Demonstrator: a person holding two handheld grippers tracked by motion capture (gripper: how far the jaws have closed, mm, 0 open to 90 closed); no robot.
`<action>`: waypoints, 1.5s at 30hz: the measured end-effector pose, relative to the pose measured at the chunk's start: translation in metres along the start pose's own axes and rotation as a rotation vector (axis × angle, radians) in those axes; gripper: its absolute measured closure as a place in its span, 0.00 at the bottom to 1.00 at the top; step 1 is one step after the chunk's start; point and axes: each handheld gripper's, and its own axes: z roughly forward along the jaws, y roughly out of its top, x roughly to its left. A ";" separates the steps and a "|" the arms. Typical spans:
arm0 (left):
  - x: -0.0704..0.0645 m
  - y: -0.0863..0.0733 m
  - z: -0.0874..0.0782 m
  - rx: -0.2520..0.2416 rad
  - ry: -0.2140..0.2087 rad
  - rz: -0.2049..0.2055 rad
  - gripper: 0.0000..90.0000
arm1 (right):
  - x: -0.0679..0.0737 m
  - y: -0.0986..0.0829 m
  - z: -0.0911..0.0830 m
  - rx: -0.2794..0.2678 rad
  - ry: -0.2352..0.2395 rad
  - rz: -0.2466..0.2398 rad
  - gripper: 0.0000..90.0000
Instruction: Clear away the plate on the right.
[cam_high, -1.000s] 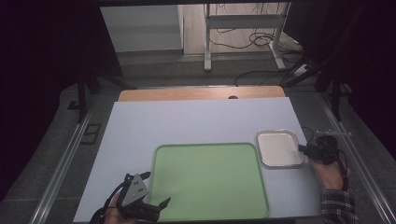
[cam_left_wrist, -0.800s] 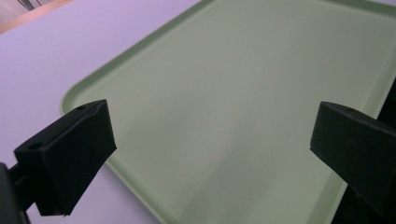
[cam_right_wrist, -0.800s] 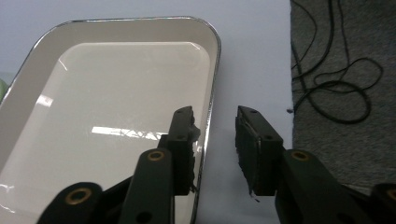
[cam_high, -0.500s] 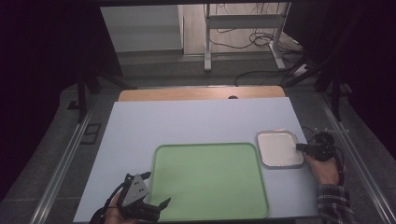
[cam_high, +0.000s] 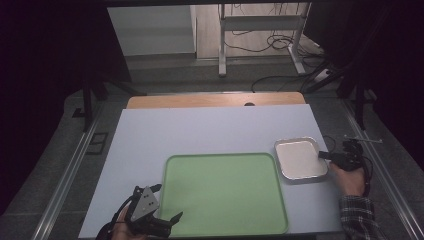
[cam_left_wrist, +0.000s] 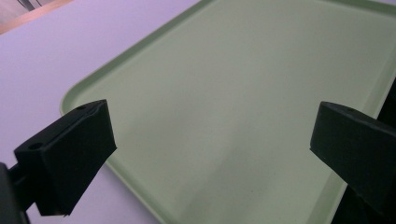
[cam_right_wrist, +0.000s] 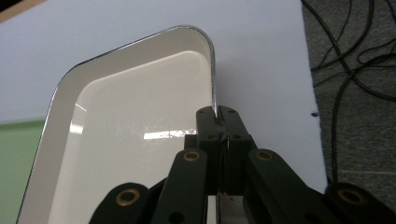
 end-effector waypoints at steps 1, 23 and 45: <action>0.000 0.000 0.000 0.001 0.000 0.000 0.00 | 0.001 0.000 -0.001 0.000 0.005 0.002 0.99; 0.000 0.000 0.000 -0.002 0.001 0.002 0.00 | 0.043 -0.005 0.006 0.009 0.115 -0.032 0.99; 0.000 0.000 0.000 0.001 0.003 0.002 0.00 | 0.085 -0.015 0.020 0.054 0.188 -0.068 0.98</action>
